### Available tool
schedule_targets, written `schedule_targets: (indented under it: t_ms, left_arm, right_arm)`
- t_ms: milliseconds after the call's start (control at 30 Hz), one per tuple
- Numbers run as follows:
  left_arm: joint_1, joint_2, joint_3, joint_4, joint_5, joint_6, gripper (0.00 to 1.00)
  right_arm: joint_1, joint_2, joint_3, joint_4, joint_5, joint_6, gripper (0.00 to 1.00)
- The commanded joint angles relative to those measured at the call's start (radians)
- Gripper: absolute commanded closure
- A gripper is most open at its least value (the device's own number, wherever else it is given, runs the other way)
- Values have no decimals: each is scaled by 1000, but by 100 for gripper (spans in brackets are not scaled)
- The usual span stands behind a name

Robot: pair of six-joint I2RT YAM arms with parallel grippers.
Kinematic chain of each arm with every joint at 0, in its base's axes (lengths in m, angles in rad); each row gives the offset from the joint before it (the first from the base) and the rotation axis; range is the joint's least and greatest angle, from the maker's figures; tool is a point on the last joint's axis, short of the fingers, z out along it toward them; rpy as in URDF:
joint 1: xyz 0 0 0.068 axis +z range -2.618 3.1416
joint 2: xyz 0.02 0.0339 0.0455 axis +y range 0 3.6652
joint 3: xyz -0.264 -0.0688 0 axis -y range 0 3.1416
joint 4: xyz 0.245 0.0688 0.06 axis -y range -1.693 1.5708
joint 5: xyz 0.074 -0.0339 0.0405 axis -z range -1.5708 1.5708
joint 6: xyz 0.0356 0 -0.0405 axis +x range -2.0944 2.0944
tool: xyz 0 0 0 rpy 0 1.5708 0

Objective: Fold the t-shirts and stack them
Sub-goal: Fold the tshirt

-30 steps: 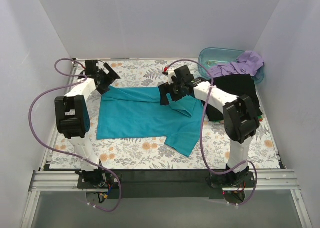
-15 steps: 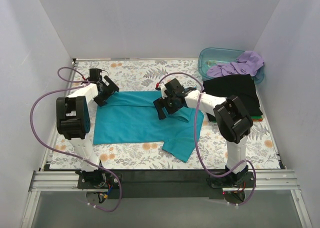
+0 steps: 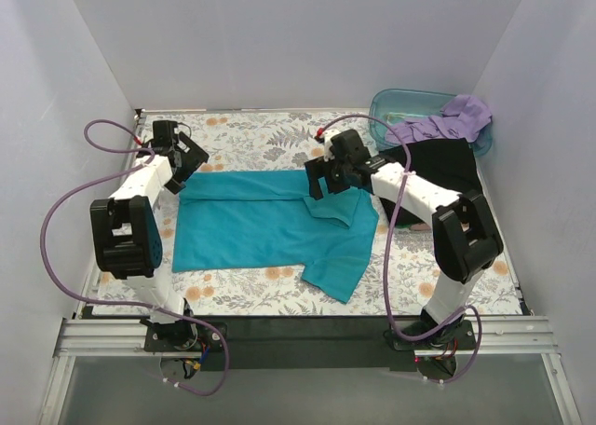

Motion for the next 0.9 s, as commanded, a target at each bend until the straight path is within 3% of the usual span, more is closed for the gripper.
schedule_targets:
  t_ms: [0,200,567,867]
  left_arm:
    - [5,17,37,-24,-16,-16,2]
    - [5,132,75,2,9,-3,2]
    - [53,277,77,-15,-25,-34,2]
    - [56,437,293,-13,72,-37,2]
  right_arm:
    - [-121,30,1,51,-30,77,2]
    - [-218,197,101,57,-110,73,2]
    - [-279,361,159,55,-42,122,2]
    - [-331,479,349,39,-77,105,2]
